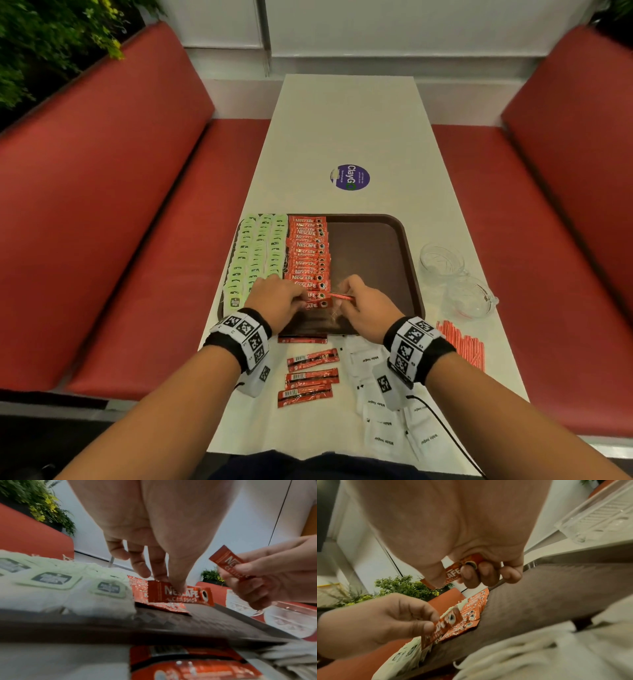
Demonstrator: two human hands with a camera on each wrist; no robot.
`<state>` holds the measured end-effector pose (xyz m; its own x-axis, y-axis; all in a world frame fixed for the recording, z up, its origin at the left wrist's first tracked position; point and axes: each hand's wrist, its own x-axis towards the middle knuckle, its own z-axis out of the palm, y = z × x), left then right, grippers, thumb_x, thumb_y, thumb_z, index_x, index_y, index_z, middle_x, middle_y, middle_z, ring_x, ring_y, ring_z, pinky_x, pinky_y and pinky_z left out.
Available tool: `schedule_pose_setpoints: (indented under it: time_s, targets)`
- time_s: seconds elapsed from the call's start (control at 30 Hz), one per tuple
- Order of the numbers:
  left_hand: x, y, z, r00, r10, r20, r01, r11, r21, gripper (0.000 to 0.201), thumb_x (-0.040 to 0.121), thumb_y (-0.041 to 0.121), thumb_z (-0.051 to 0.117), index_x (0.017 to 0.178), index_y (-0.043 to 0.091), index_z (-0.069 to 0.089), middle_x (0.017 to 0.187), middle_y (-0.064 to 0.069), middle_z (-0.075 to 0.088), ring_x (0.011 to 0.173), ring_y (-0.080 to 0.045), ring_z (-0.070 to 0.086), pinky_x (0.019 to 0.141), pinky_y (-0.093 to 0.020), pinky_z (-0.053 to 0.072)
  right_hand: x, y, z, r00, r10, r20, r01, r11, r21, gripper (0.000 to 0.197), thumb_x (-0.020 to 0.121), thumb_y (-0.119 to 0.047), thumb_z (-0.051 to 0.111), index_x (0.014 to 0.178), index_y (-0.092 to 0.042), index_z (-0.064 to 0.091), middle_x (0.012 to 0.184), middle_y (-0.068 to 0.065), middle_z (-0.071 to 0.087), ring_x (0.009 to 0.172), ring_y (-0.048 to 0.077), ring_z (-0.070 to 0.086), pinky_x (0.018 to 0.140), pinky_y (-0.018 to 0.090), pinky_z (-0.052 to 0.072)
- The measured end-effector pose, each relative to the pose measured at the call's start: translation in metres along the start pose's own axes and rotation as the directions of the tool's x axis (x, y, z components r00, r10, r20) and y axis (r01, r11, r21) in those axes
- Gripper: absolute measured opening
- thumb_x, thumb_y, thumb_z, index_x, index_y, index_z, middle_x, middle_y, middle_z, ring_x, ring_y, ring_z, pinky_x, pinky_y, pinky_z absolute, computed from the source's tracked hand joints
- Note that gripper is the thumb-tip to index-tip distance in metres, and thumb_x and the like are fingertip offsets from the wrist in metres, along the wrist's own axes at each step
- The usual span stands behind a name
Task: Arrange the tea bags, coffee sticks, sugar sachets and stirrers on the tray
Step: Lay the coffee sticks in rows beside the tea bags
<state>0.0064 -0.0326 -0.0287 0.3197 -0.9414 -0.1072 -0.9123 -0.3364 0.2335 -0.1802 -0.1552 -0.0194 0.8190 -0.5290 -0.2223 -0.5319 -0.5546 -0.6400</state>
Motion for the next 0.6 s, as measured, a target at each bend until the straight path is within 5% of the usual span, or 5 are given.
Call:
schedule_pose_setpoints:
  time_s: [0.3,0.6]
  targets:
    - [0.026,-0.001,0.014,0.994,-0.059,0.089,0.044,0.986,0.161,0.022,0.095,0.047,0.057,0.111,0.037,0.067,0.113,0.008,0.065,0.108,-0.020,0.055,0.094,-0.041,0.042,0.004,0.008,-0.005,0.998,0.067,0.001,-0.067,0.997,0.045,0.008,0.104,-0.025,0.044,0.098,-0.020,0.042,0.075,0.001,0.058,0.062,0.017,0.052,0.059,0.031,0.042]
    - [0.026,-0.002,0.014,0.991,-0.039,0.131,0.018,0.987,0.161,0.021,0.091,0.050,0.062,0.108,0.039,0.066,0.114,0.009,0.062,0.110,-0.019,0.055,0.095,-0.040,0.044,0.009,0.009,-0.003,0.996,0.089,0.004,-0.090,0.996,0.021,0.007,0.103,-0.029,0.050,0.099,-0.023,0.050,0.082,-0.001,0.064,0.072,0.019,0.063,0.068,0.037,0.054]
